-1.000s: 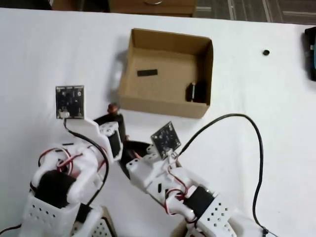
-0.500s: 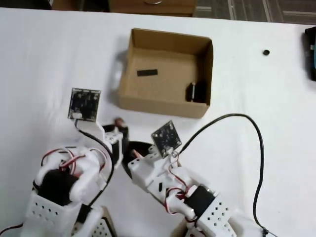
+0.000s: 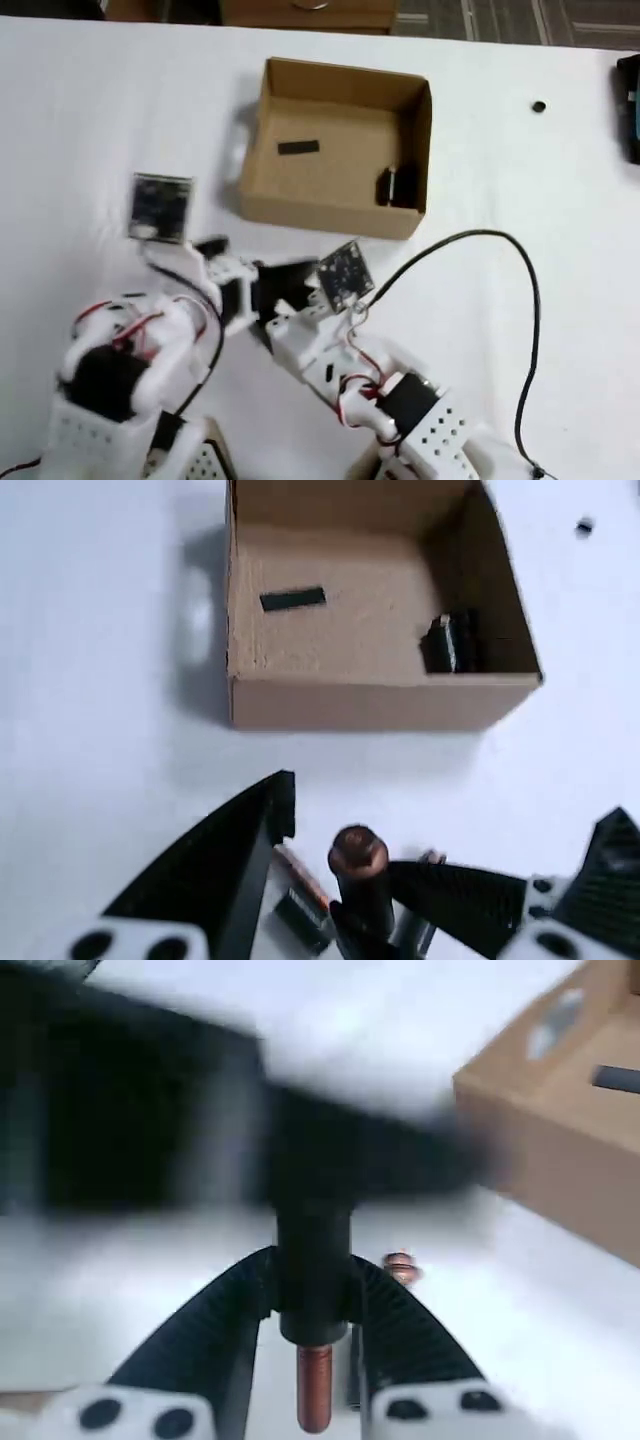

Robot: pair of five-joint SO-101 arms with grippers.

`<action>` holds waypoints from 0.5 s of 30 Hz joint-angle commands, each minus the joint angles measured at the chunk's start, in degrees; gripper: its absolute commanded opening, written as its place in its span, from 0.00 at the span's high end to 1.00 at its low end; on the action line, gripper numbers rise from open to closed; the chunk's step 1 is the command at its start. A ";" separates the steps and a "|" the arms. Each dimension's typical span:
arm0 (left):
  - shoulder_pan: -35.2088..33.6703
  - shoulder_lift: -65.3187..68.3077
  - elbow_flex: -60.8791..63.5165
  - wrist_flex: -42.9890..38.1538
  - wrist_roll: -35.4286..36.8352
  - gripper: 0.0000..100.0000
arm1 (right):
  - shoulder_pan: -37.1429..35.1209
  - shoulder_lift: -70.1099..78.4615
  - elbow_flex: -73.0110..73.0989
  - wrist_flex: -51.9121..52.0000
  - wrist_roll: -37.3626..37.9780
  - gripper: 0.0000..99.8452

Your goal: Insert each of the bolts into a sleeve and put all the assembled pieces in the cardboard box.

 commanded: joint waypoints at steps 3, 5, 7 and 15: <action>-5.80 -0.26 -9.80 -2.55 -0.44 0.56 | 10.33 -1.45 -4.13 0.48 -0.79 0.98; -9.85 -0.35 -9.01 -2.73 -0.53 0.60 | 14.90 -1.27 -4.13 0.57 -0.53 0.98; -13.71 -0.26 -8.22 -3.08 -0.53 0.71 | 19.30 -1.19 -4.22 1.27 -0.44 0.98; -20.66 -0.26 6.29 -4.75 -0.53 0.99 | 28.70 -0.92 -16.97 14.73 -0.26 0.98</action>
